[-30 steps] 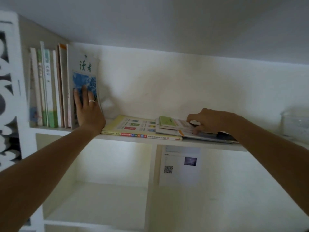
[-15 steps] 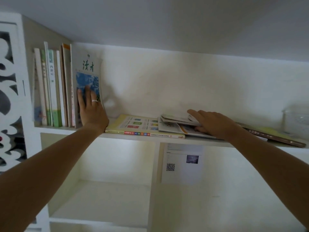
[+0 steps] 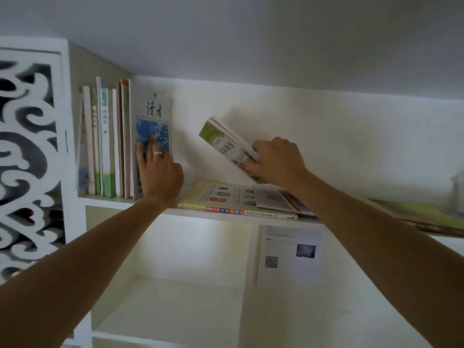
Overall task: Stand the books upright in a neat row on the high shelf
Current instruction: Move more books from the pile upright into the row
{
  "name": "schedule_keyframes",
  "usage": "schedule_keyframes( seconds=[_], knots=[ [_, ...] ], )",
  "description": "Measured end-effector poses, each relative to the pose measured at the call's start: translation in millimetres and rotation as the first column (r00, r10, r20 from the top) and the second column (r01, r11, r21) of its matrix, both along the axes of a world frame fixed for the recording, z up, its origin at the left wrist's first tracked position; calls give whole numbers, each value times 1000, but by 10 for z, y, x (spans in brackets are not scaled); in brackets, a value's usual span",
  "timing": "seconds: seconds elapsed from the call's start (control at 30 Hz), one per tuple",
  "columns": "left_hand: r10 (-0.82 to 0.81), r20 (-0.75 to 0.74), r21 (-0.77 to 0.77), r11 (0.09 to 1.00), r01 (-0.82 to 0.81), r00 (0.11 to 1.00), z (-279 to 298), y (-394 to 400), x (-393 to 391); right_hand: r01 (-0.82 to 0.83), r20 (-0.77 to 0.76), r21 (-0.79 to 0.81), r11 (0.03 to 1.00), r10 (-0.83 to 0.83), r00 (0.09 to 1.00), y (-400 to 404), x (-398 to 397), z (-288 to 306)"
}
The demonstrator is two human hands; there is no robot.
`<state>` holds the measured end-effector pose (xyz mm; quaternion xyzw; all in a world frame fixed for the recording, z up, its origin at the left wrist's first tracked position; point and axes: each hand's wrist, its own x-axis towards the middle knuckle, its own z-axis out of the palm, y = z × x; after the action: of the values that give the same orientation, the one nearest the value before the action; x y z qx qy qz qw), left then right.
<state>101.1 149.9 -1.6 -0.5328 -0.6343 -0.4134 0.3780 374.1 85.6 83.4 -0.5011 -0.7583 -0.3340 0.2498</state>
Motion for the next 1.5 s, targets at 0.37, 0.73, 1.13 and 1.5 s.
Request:
schedule_keyframes(
  seconds=[0.37,0.73,1.13,1.5],
  knots=[
    [-563,543,333,826,455,623,427,-267,-55,-574,-704,-88,814,357,614,163,-1775,-22],
    [-428,217,110,904,414,877,212,-197,-313,-336,-398,-435,835,156,904,470,-1190,-487],
    [-438,219,293,882,370,872,20,-236,-115,-735,-905,5,678,315,285,283,-1714,-223],
    [-219,59,211,956,202,974,-28,-91,-181,-933,-967,-160,322,141,214,368,-1997,-380]
  ],
)
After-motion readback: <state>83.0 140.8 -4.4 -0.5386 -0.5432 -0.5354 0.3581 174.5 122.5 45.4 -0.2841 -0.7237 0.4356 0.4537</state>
